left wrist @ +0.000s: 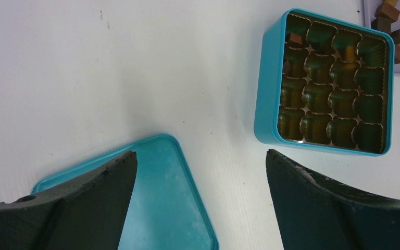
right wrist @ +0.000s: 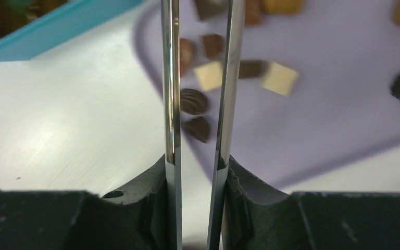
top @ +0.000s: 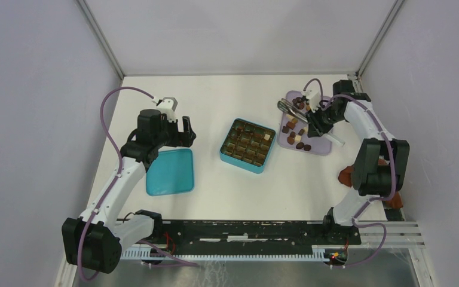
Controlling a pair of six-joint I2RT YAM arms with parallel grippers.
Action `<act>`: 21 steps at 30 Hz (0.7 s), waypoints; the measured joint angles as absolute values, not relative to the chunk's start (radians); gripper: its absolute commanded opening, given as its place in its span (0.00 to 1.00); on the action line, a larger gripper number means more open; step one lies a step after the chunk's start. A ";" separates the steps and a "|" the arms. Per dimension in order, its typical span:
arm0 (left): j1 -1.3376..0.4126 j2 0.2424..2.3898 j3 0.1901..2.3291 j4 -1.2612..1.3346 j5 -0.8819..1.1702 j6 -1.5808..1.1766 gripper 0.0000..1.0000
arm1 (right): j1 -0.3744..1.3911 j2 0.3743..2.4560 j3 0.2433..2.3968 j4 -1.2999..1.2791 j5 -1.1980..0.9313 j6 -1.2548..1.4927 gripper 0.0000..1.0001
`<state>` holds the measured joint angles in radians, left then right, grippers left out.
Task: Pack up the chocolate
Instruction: Pick up the fake chocolate from the plate, then place the fake chocolate in the packing box.
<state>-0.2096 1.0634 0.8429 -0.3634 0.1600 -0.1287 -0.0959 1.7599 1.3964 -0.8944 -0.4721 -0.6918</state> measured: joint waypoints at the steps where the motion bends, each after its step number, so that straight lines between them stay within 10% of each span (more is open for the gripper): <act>1: -0.210 1.063 0.843 -0.363 0.160 -0.129 0.98 | -0.073 1.730 1.372 -0.900 -0.498 -0.706 0.00; 21: -0.210 1.044 0.831 -0.357 0.163 -0.129 0.97 | 0.334 1.669 1.280 -0.922 -0.411 -0.717 0.03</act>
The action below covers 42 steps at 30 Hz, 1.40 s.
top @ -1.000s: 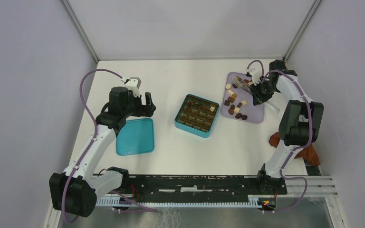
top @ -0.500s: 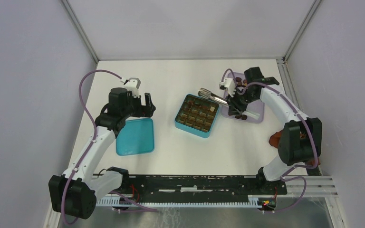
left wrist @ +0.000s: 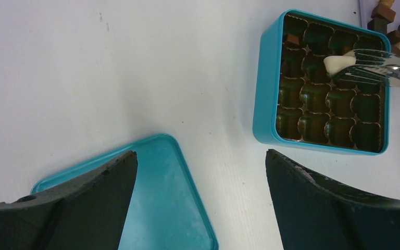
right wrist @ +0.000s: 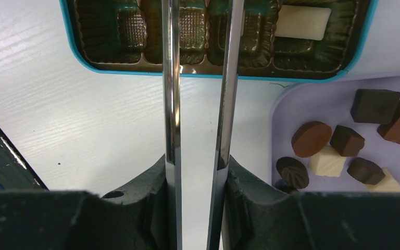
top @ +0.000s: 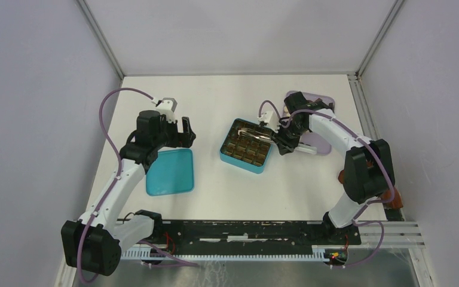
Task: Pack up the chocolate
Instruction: Place the fake chocolate in the packing box, then pick up the packing box from the center of the board.
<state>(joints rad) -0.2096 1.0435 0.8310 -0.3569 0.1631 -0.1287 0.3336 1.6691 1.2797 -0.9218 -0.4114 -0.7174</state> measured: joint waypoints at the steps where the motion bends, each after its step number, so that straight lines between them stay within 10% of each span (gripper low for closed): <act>1: -0.210 1.044 0.831 -0.357 0.163 -0.129 0.97 | 0.340 1.679 1.280 -0.922 -0.402 -0.714 0.03; 15: -0.210 1.047 0.831 -0.356 0.197 -0.128 0.96 | 0.358 1.701 1.280 -0.921 -0.333 -0.681 0.03; 24: -0.236 1.245 0.870 -0.335 0.422 -0.165 0.68 | 0.284 1.634 1.280 -0.923 -0.415 -0.678 0.03; 42: -0.473 1.765 1.187 -0.359 0.199 -0.221 0.40 | 0.164 1.533 1.237 -0.907 -0.575 -0.678 0.03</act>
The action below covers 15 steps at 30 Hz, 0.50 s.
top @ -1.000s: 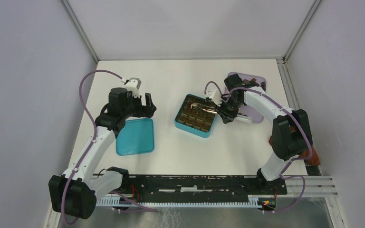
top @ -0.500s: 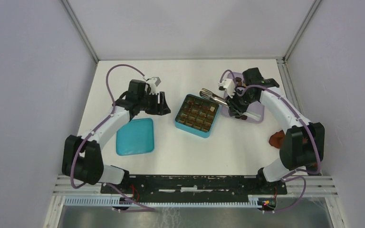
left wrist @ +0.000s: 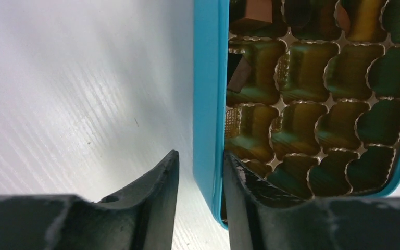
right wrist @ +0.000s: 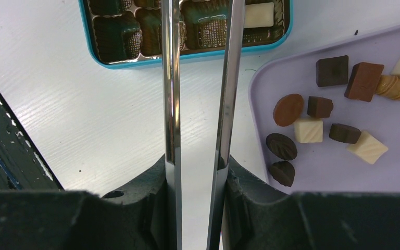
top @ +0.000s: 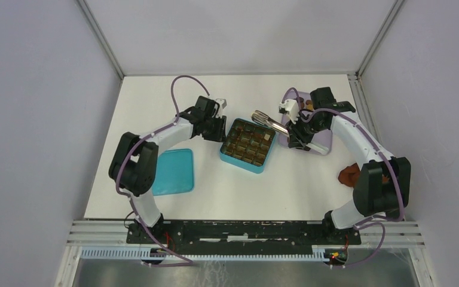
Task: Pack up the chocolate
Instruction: Pick up the packing box from the center of the board.
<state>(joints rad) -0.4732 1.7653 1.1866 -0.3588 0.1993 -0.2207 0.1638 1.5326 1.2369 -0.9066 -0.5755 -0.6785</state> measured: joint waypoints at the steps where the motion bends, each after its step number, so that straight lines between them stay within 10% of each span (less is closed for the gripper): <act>1: -0.474 1.780 1.198 -0.361 0.192 -0.221 0.38 | 0.162 1.533 1.237 -0.907 -0.578 -0.678 0.03; 7: -0.487 1.847 1.255 -0.361 0.193 -0.223 0.34 | 0.156 1.533 1.237 -0.907 -0.589 -0.678 0.03; 12: -0.504 1.874 1.267 -0.363 0.191 -0.224 0.04 | 0.155 1.533 1.237 -0.907 -0.592 -0.678 0.03; 15: -0.513 1.876 1.270 -0.364 0.174 -0.223 0.02 | 0.155 1.533 1.237 -0.907 -0.592 -0.679 0.03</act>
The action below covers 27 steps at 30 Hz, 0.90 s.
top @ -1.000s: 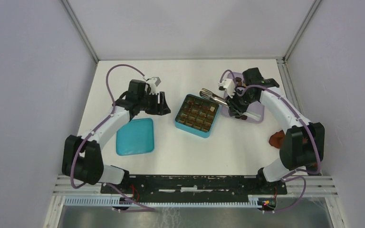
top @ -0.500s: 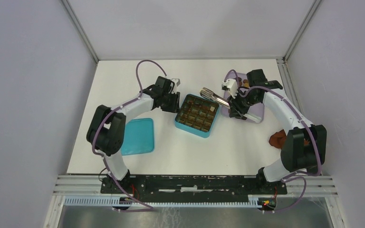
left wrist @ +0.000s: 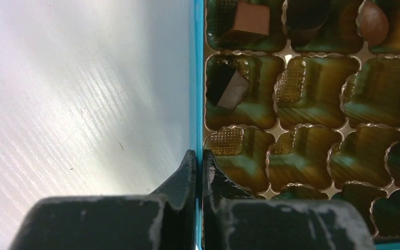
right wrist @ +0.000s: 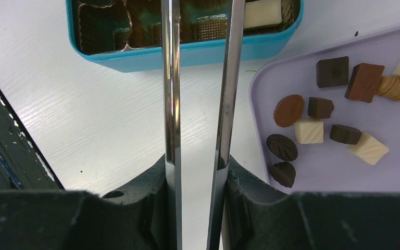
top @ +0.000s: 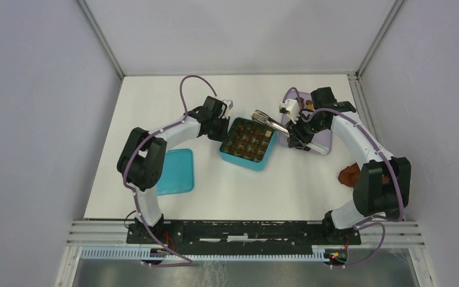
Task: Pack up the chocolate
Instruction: Pick up the packing box from the center of the board.
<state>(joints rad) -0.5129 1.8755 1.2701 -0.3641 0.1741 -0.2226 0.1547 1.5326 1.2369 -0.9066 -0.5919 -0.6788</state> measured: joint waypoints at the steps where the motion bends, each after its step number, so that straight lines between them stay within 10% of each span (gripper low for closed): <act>1: -0.515 1.876 1.270 -0.362 0.167 -0.223 0.02 | 0.155 1.533 1.237 -0.907 -0.592 -0.680 0.03; 27: -0.744 1.432 0.843 0.059 -0.401 -0.088 0.02 | 0.242 1.424 1.232 -0.962 -0.663 -0.827 0.02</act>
